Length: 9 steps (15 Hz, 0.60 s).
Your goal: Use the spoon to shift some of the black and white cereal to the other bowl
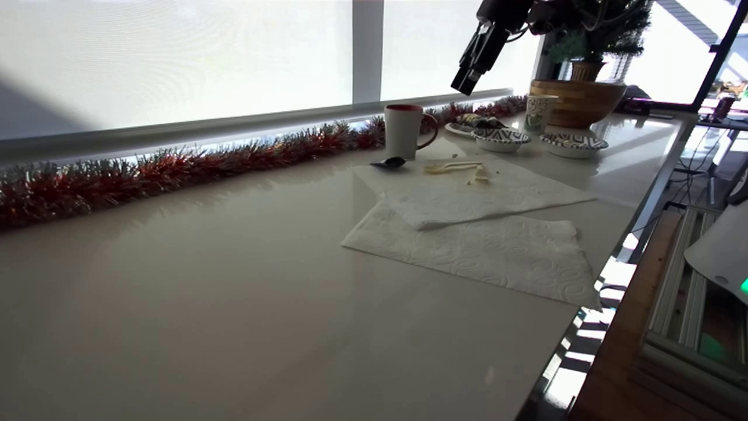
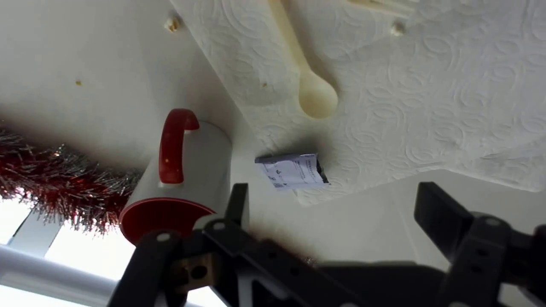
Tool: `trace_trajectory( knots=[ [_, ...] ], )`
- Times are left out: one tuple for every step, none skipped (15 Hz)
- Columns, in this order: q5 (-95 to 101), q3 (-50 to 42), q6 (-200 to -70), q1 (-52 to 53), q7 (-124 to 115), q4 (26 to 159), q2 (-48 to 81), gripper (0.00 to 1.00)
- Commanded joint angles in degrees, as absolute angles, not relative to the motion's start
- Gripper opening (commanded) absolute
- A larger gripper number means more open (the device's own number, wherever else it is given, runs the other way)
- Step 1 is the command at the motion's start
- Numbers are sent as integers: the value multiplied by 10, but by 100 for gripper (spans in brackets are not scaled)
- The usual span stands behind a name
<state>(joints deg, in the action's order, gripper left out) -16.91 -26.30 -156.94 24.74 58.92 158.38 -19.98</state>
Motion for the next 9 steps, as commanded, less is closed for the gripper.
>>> trace_trajectory(
  knots=[
    [-240, -344, -1592, 316, 744, 1584, -189, 100],
    [-245, -362, -1596, 327, 776, 1584, -178, 100],
    [-253, -379, -1608, 341, 813, 1584, -164, 100],
    [-265, -395, -1619, 357, 847, 1584, -152, 100],
    [-285, -414, -1623, 378, 882, 1585, -146, 100],
    [-307, -430, -1629, 398, 916, 1585, -138, 100],
    [-334, -447, -1637, 418, 949, 1585, -131, 100],
    [-362, -464, -1640, 436, 982, 1585, -124, 100],
    [-396, -482, -1637, 455, 1011, 1585, -125, 100]
  ],
)
